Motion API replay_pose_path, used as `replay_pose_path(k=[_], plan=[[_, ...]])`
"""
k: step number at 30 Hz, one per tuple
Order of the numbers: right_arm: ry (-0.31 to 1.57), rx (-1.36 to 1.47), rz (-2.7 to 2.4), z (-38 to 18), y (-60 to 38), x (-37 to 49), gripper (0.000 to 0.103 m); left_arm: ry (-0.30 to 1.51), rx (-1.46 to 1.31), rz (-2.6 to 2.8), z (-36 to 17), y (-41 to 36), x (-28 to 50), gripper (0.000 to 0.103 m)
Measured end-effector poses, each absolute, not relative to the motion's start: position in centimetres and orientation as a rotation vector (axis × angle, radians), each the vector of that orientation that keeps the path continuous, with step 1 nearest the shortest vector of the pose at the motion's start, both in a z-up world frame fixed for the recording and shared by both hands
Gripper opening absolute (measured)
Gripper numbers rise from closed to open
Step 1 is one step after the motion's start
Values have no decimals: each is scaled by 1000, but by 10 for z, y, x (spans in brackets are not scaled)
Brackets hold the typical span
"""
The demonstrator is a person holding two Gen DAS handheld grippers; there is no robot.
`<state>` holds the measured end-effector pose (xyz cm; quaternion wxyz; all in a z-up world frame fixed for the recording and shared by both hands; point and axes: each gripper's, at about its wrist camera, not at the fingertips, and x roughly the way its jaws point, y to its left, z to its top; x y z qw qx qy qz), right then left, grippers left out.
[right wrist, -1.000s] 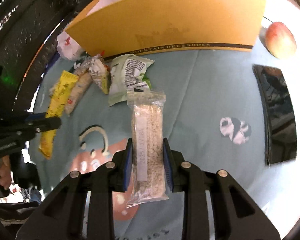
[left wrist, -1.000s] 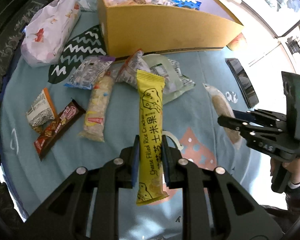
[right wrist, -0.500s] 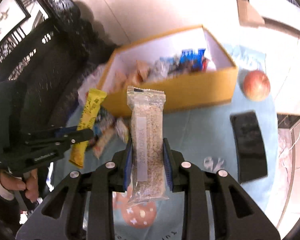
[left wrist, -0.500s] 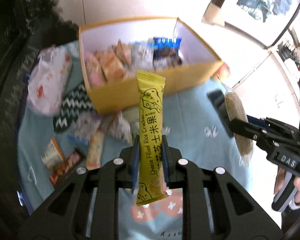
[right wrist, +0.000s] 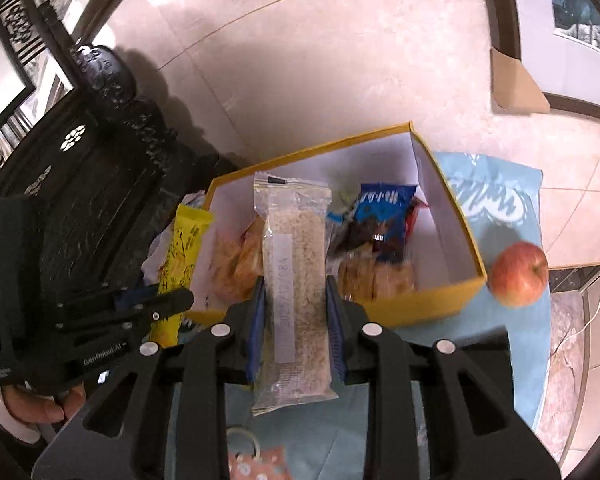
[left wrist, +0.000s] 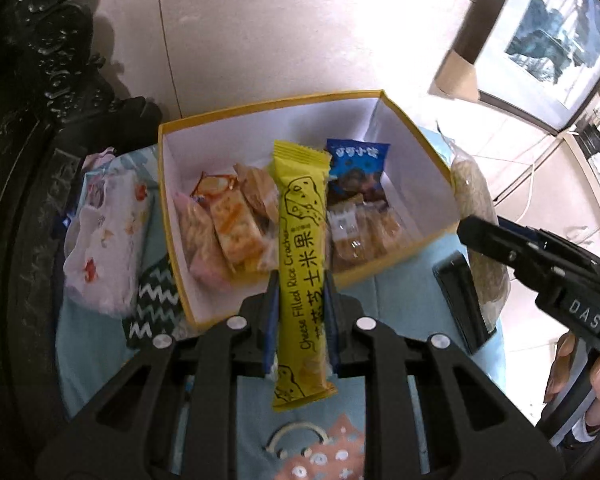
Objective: Organize snacks
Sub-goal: 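Carry cracker stick and oat bar over the yellow box and open both tools, then grasp brown chocolate bar with right tool while left tool reaches toward white-labelled bag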
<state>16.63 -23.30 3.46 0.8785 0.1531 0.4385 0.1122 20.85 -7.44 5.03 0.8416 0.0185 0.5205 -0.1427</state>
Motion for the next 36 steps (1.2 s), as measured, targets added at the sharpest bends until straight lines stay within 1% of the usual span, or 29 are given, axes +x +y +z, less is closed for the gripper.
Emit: replay_pose_path(k=[10,22,23,24,25,26,27,29,33,35,36], plan=[[959,332,187,2,-242,227,28,1149,47,-250,15,-72,271,19],[986,356,152,-15,-243,245,28,1168,66,-226,0,-78,289,19],[991,360,139,-17,-243,248,29,1174,66,-226,-2,-80,293,21],[999,362,126,-20,-244,251,30,1182,64,-231,-5,-82,296,38],[1017,361,103,-24,-244,254,37,1191,64,-231,-7,-84,299,79],[1029,362,79,-26,-245,254,47,1193,76,-198,-8,-85,300,93],[1027,362,39,-26,-246,252,49,1168,95,-161,-5,-85,298,96],[980,357,47,-19,-245,242,49,1119,100,-144,4,-79,290,96],[951,315,80,-9,-240,216,51,1132,56,-109,9,-56,277,96],[947,327,80,-8,-242,204,59,1130,18,-85,12,-40,264,96],[937,337,76,-6,-244,194,60,1127,5,-82,14,-33,258,96]])
